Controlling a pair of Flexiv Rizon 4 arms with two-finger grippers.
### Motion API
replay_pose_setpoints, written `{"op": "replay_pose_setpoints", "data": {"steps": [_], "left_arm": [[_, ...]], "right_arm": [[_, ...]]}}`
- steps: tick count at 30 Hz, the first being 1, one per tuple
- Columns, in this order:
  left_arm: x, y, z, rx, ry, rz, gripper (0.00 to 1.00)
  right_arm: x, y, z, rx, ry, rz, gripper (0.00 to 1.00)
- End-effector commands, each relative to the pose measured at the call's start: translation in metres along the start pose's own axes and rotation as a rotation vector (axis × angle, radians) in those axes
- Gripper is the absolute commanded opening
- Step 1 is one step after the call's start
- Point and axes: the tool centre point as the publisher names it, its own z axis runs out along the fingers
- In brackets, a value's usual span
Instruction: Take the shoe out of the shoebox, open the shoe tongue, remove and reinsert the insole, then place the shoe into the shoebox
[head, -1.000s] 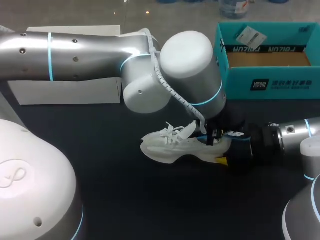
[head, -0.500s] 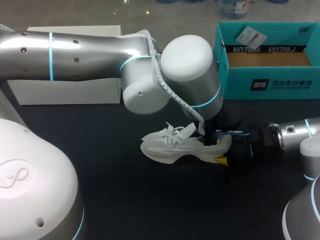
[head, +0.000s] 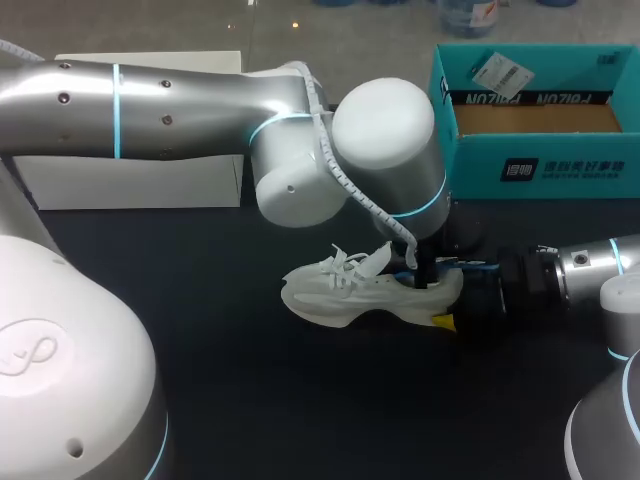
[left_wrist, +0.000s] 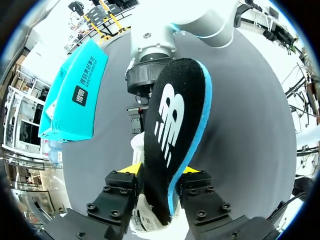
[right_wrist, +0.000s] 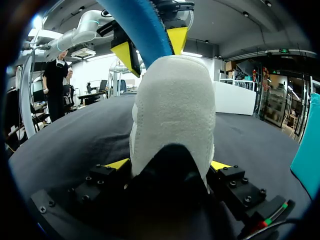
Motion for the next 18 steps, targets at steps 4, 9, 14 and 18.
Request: {"op": "replay_pose_setpoints", "data": {"steps": [4,9,14,18], "left_arm": [[-0.004,-0.005,-0.016,0.055,0.036,-0.018,0.0],[-0.019,-0.011,-0.06,0.183,0.11,-0.116,0.0],[-0.048,-0.016,-0.112,0.348,0.184,-0.238,0.0],[-0.069,-0.02,-0.15,0.461,0.224,-0.306,0.0]], "right_arm": [[0.001,-0.006,0.005,0.004,0.0,0.0,0.0],[0.001,-0.006,0.005,0.004,0.0,0.0,0.0],[0.001,-0.006,0.005,0.004,0.0,0.0,0.0],[0.001,-0.006,0.005,0.004,0.0,0.0,0.0]]}}
